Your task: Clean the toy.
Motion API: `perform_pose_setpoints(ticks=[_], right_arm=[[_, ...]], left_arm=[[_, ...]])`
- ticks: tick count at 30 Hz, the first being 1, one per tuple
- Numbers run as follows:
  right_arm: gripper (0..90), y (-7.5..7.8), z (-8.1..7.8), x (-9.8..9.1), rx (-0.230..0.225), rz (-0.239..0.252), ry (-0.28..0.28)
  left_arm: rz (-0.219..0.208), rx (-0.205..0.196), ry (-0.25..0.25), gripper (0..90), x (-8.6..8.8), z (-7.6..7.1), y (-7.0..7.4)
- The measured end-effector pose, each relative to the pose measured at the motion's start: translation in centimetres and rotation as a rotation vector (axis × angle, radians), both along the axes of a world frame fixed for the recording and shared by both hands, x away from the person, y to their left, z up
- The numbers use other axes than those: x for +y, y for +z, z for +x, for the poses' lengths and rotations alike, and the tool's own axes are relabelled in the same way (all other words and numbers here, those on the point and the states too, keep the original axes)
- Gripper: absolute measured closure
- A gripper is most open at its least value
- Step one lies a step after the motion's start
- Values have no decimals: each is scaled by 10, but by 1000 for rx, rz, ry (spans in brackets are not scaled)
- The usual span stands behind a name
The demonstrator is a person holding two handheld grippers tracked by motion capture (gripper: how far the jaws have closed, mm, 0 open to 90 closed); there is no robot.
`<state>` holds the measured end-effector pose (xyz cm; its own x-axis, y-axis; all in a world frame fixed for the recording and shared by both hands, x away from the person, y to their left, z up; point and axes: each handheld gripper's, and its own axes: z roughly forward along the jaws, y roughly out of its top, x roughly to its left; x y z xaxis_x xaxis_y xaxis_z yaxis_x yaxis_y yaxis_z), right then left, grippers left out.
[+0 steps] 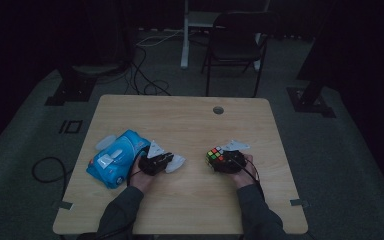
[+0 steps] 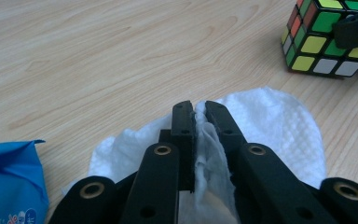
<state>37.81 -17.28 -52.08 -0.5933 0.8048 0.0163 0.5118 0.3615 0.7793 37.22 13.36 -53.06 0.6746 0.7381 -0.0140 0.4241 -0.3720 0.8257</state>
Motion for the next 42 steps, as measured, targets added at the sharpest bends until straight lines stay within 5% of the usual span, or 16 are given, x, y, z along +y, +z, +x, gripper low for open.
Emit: perform_pose_setpoints(ticks=[11,15,26,42], right_arm=[[340,-4,-3,-1,-13,-12,9],[332,-4,-4,-1,-21,-17,18],[172,-2,-6,-2,-36,-4,18],[159,9,-12,-10,-66,38,13]], left_arm=[[6,10,4,823,3,-1,-5],[-11,25,-6,756,5,-1,-5],[-55,4,9,599,10,-2,3],[-78,-17,25,588,17,-6,13]])
